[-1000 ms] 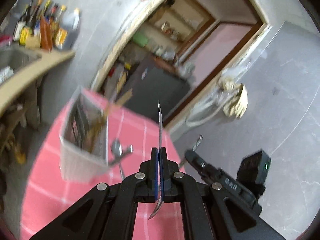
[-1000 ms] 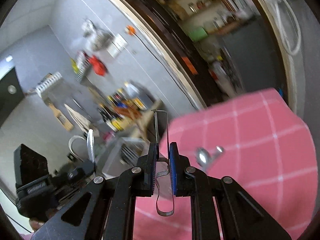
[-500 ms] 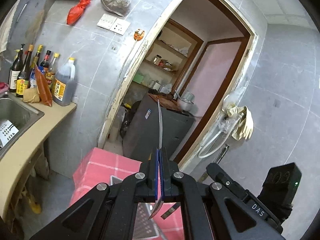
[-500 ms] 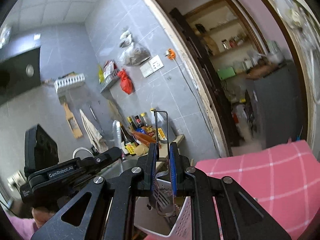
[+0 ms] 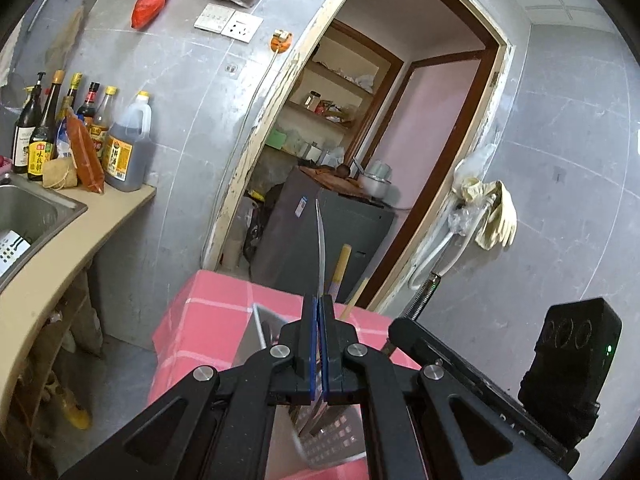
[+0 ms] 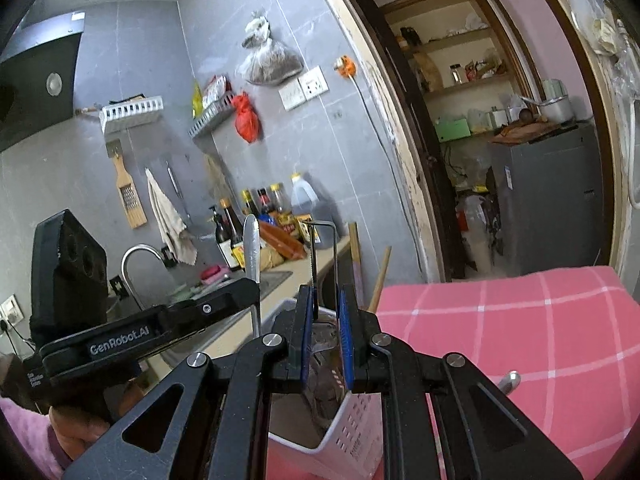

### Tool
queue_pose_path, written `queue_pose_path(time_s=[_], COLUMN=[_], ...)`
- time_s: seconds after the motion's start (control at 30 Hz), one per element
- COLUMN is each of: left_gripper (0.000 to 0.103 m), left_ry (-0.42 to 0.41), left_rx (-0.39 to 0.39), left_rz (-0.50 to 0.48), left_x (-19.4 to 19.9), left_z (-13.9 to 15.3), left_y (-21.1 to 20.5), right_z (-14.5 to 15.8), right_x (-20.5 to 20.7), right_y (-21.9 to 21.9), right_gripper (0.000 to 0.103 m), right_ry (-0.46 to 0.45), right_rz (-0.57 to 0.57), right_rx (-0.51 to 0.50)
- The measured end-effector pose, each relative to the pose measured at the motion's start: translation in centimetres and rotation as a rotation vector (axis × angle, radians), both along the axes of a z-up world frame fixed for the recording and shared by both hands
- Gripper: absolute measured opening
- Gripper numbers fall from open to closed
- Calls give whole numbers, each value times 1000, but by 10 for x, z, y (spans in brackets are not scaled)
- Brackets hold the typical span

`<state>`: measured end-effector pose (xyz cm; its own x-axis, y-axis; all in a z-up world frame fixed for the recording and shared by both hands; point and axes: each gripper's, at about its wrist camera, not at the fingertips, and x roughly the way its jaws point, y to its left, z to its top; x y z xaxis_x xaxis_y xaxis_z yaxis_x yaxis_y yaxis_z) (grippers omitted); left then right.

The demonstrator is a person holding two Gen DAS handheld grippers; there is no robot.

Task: Organize utensils
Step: 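Carry peeler and spoon over the white holder and open both tools into it, then withdraw both open tools from the holder back over the last utensils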

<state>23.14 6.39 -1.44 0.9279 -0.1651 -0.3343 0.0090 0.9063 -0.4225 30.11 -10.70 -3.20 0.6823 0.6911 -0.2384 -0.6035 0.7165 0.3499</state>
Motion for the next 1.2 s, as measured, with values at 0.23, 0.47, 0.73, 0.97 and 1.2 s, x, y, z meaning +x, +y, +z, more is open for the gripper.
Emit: queue_pose_path(time_s=[0.23, 0.47, 0.73, 0.97, 1.2], left_gripper=[2, 4, 24, 50, 83], left_ry=[35, 48, 16, -10, -62], left_rx=[8, 6, 38, 52, 121], left_rz=[0, -9, -7, 29, 122], left_x=[-4, -11, -20, -25, -33], left_z=[-7, -1, 18, 29, 39], left_y=[0, 2, -8, -24, -57], right_z=[-6, 0, 23, 43, 53], right_x=[0, 0, -10, -17, -23], right_y=[-1, -10, -38, -74, -114], right_gripper=[13, 27, 54, 75, 98], right_ry=[24, 29, -10, -59, -127], right_rz=[-5, -15, -121, -216, -330], right_rx=[-23, 5, 26, 9, -35])
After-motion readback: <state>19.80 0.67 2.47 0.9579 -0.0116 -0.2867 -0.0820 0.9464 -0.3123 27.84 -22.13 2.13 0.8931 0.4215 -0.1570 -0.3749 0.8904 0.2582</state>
